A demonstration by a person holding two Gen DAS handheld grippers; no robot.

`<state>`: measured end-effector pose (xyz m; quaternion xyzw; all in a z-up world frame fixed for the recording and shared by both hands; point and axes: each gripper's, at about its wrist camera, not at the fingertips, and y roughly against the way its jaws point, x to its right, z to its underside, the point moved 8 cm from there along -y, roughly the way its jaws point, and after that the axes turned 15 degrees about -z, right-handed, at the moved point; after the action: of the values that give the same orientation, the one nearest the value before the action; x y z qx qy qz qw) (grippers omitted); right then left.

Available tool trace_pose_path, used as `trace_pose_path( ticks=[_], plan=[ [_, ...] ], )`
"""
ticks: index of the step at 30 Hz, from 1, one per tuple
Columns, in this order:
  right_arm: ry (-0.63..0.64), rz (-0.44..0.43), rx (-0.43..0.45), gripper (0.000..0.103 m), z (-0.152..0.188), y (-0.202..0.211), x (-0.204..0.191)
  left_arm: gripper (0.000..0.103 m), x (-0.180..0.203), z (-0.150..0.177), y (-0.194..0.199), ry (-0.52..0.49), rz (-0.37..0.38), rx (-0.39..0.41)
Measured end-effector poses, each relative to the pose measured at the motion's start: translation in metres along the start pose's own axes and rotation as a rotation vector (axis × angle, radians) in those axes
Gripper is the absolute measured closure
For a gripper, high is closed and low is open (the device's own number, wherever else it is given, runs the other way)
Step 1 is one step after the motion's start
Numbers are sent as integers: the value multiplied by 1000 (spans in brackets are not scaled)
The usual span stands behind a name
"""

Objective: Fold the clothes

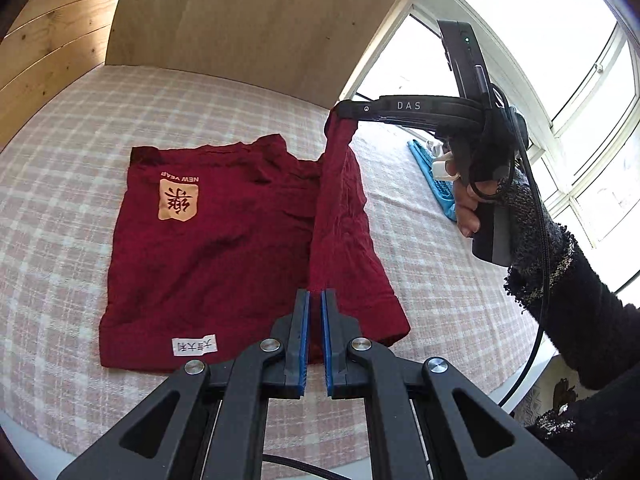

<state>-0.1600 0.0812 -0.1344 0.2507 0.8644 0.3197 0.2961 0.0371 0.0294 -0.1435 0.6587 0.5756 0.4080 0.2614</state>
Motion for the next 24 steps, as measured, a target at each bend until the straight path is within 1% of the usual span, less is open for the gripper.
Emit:
trace_pose_path(
  ticks=[3,7,14,15,17,19,21,23,24],
  plan=[
    [36,-10,-29,97,-11,-32,-28,98,-33,3,4,36,-19,4],
    [81,-7,-74,98,-21,-71,-59,98,-63,12,3,74,-28,-6],
    [130,1,-163,99,-23,-130,-88,98,-107,25,-5,140,-41,-33],
    [137,11,-170,99,-23,-136,-90,98,-114,27,-6,149,-43,-36],
    [129,8,-194,99,-22,-148,-89,103,-126,31,-8,168,-46,-44],
    [117,-12,-229,98,-18,-162,-88,103,-139,35,-11,187,-50,-52],
    [111,-22,-268,97,-14,-171,-89,103,-141,33,-12,186,-49,-61],
    [90,-38,-278,97,-14,-165,-90,103,-143,32,-12,184,-47,-71],
    [70,-51,-267,95,-17,-155,-90,103,-144,31,-13,184,-47,-76]
  ],
)
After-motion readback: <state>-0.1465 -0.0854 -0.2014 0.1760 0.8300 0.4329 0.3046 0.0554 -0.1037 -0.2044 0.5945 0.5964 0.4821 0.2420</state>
